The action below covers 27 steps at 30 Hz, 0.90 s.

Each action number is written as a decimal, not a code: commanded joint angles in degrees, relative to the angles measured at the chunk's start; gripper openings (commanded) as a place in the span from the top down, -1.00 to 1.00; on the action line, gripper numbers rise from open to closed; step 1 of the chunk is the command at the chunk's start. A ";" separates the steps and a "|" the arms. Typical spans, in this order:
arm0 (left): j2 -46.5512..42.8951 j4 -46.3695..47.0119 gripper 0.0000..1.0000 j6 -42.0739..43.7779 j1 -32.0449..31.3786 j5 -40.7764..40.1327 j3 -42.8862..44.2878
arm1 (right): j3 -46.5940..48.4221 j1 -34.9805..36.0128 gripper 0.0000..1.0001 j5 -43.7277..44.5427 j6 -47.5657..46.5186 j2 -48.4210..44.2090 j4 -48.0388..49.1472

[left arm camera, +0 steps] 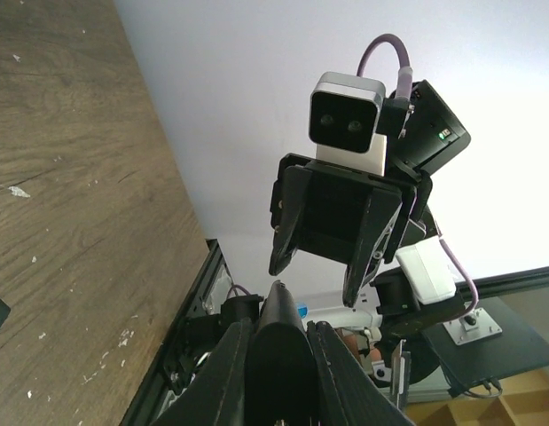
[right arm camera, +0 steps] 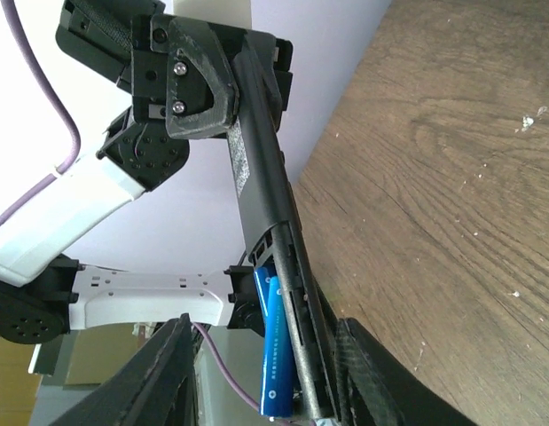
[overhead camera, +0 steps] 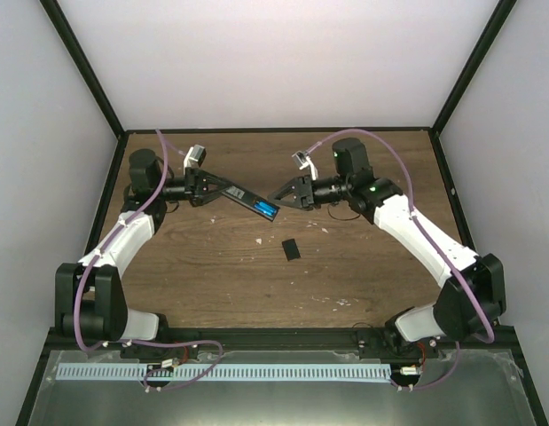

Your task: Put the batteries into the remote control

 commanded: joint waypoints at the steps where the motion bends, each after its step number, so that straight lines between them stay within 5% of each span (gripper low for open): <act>1: -1.23 2.82 1.00 -1.04 -0.21 1.13 -0.15 | 3.13 -0.23 0.23 -1.08 -3.76 1.51 -4.25; 27: -0.69 5.88 1.00 -3.26 -0.92 2.09 -0.59 | 6.73 -0.28 0.19 -5.75 -9.98 5.16 -10.02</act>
